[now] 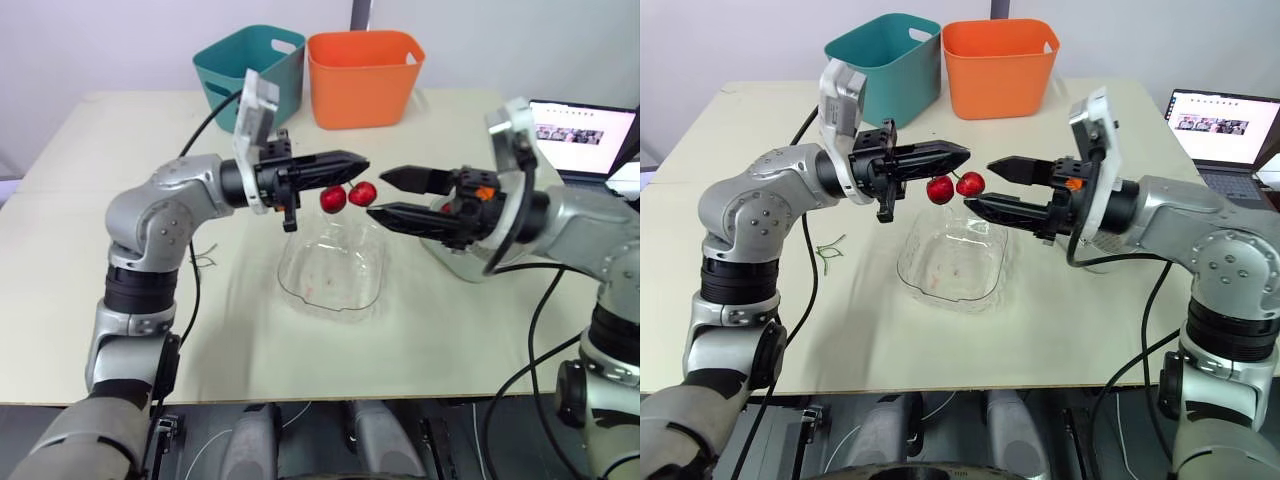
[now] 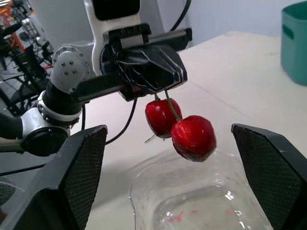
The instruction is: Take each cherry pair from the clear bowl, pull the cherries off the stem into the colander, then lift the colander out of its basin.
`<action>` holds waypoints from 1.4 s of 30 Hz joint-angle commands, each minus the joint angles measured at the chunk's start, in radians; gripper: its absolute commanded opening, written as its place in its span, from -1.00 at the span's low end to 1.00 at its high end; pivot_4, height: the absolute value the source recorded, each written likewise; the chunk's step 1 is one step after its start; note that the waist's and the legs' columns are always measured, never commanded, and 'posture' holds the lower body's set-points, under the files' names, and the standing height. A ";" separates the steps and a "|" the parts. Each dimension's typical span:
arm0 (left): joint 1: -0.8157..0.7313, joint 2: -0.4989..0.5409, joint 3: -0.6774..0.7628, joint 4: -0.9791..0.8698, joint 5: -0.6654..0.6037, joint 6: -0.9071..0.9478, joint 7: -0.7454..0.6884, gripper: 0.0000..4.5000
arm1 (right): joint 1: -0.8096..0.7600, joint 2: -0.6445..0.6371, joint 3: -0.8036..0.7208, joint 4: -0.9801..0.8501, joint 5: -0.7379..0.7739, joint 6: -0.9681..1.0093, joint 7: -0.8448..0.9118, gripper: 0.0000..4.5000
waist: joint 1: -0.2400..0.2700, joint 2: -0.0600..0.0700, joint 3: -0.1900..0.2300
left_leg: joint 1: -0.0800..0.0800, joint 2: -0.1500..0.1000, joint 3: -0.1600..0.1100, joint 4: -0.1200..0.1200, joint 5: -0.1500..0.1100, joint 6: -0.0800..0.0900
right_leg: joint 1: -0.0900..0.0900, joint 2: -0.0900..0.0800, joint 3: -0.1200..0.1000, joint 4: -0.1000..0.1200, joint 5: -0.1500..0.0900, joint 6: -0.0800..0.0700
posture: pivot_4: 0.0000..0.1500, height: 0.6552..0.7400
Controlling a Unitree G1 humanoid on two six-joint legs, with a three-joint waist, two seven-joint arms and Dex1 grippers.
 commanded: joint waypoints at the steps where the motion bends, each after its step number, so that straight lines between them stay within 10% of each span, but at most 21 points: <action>1: 0.002 -0.011 0.011 -0.054 -0.026 0.000 0.014 -1.00 | 0.000 0.004 0.022 -0.020 -0.021 -0.061 0.009 0.98 | 0.001 0.000 0.000 | 0.000 0.000 0.000 0.000 0.000 0.000 | 0.000 0.000 0.000 0.000 0.000 0.000 | 1.00 1.00; 13: 0.011 -0.023 0.005 -0.083 -0.043 0.009 0.028 -1.00 | 0.008 0.000 0.087 0.001 -0.064 -0.134 0.036 0.98 | 0.000 0.000 0.000 | 0.000 0.000 0.000 0.000 0.000 0.000 | 0.000 0.000 0.000 0.000 0.000 0.000 | 1.00 1.00; 25: 0.016 -0.007 0.012 -0.075 -0.036 0.006 0.022 -1.00 | 0.021 -0.001 0.089 0.006 -0.062 -0.160 0.038 -0.66 | 0.000 0.000 0.000 | 0.000 0.000 0.000 0.000 0.000 0.000 | 0.000 0.000 0.000 0.000 0.000 0.000 | 1.00 1.00; 42: -0.011 -0.010 0.039 -0.051 -0.039 -0.008 0.040 -1.00 | 0.130 -0.068 0.147 -0.044 -0.117 -0.185 0.106 -0.69 | -0.001 0.000 0.000 | 0.001 0.000 0.000 0.000 0.000 0.000 | 0.000 0.000 0.000 0.000 -0.001 0.001 | 1.00 1.00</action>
